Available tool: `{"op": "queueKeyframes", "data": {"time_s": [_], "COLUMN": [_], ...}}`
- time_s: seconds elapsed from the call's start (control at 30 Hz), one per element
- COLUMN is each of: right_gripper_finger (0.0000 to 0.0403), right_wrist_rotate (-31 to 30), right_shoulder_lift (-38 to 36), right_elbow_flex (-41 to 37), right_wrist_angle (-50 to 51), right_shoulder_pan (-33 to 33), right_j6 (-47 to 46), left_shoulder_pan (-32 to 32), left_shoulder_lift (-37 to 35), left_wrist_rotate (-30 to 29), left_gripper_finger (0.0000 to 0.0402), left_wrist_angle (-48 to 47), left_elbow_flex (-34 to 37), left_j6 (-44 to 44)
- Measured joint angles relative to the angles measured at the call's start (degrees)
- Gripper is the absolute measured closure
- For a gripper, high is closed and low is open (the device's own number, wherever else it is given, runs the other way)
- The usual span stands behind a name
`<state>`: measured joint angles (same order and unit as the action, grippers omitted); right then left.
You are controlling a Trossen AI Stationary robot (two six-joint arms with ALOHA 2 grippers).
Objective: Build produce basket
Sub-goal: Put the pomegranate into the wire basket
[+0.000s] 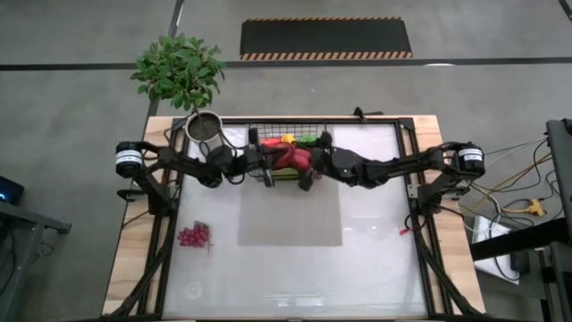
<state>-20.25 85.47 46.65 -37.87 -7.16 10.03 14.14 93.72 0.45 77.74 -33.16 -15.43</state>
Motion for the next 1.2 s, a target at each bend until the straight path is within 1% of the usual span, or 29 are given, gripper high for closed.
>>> {"op": "queueKeyframes", "data": {"time_s": [0.1,0.2,0.27,0.37,0.47,0.6,0.77,0.9,1.03,1.2], "right_gripper_finger": [0.0073,0.0064,0.0059,0.0053,0.0054,0.0059,0.0058,0.0053,0.0055,0.0053], "right_wrist_rotate": [-0.70,-0.96,-1.86,-4.91,-7.12,-7.19,-6.95,-6.82,-6.75,-6.74], "right_shoulder_lift": [0.18,0.24,0.10,-0.57,-1.60,-2.93,-3.67,-3.69,-3.69,-3.69], "right_elbow_flex": [1.08,1.21,1.24,1.23,1.54,1.73,1.73,1.73,1.72,1.71], "right_wrist_angle": [4.06,5.57,7.01,9.75,12.77,15.98,17.71,18.49,19.61,20.19], "right_shoulder_pan": [-1.05,-1.59,-1.67,-1.68,-1.70,-1.68,-1.61,-1.61,-1.36,-1.22], "right_j6": [-0.22,-0.19,-0.11,-0.05,-0.05,-1.40,-1.72,-2.80,-3.49,-4.12], "left_shoulder_pan": [0.81,0.98,0.93,1.61,3.04,3.93,3.90,3.92,3.96,3.96], "left_shoulder_lift": [0.01,0.01,-0.01,-0.05,-0.05,-0.05,-0.12,-0.12,-0.12,-0.12], "left_wrist_rotate": [-2.26,-3.85,-7.44,-13.71,-17.08,-21.62,-25.16,-27.68,-28.01,-28.24], "left_gripper_finger": [0.0401,0.0401,0.0401,0.0401,0.0401,0.0401,0.0401,0.0401,0.0401,0.0401], "left_wrist_angle": [-2.52,-4.29,-4.77,-7.64,-12.23,-16.49,-17.58,-19.61,-20.24,-20.16], "left_elbow_flex": [0.06,0.06,0.06,0.06,-0.13,-0.98,-1.45,-1.32,-1.34,-1.43], "left_j6": [0.14,0.17,0.17,-0.23,0.14,0.19,0.61,3.49,3.69,7.93]}}
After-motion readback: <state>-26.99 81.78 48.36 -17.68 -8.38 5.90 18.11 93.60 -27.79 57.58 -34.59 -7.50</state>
